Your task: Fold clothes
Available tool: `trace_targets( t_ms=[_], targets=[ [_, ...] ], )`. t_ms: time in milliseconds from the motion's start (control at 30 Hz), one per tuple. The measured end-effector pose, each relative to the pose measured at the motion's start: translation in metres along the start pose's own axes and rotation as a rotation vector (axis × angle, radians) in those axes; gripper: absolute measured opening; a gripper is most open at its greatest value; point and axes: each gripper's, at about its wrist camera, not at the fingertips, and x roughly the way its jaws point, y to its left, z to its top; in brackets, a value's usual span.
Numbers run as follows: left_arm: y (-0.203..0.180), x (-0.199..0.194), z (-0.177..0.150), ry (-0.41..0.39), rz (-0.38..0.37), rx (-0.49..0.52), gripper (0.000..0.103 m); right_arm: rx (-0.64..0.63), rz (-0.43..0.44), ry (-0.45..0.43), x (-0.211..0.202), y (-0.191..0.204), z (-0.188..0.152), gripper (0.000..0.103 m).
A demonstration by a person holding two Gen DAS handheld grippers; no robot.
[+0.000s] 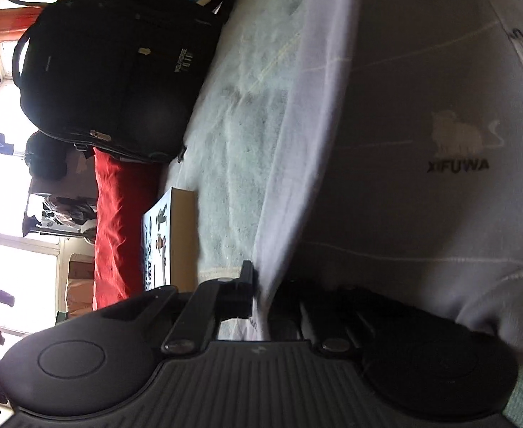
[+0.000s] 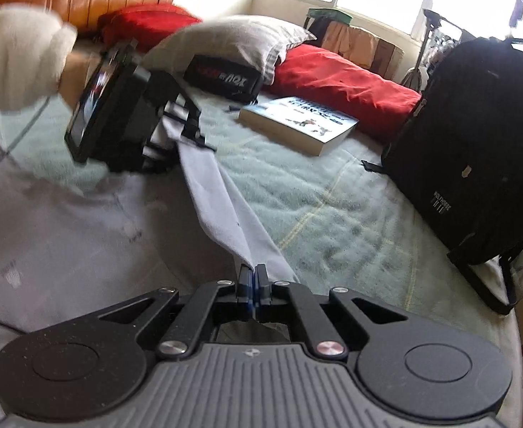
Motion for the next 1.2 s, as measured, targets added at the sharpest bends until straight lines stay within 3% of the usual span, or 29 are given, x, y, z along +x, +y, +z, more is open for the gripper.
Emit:
trace_targets(
  t_ms=[300, 500, 733, 1200],
  targets=[
    [0.016, -0.035, 0.004, 0.036, 0.015, -0.015, 0.001, -0.321, -0.239, 0.039, 0.006, 0.048, -0.011, 0.003],
    [0.01, -0.068, 0.005, 0.072, 0.053, -0.012, 0.001, -0.433, -0.332, 0.029, -0.005, 0.067, -0.015, 0.002],
    [-0.016, -0.124, 0.015, 0.117, 0.135, 0.015, 0.001, -0.41, -0.357, -0.013, -0.041, 0.077, -0.018, 0.002],
    [-0.08, -0.214, 0.027, 0.105, 0.153, -0.028, 0.001, -0.424, -0.324, 0.025, -0.084, 0.117, -0.058, 0.002]
  ],
)
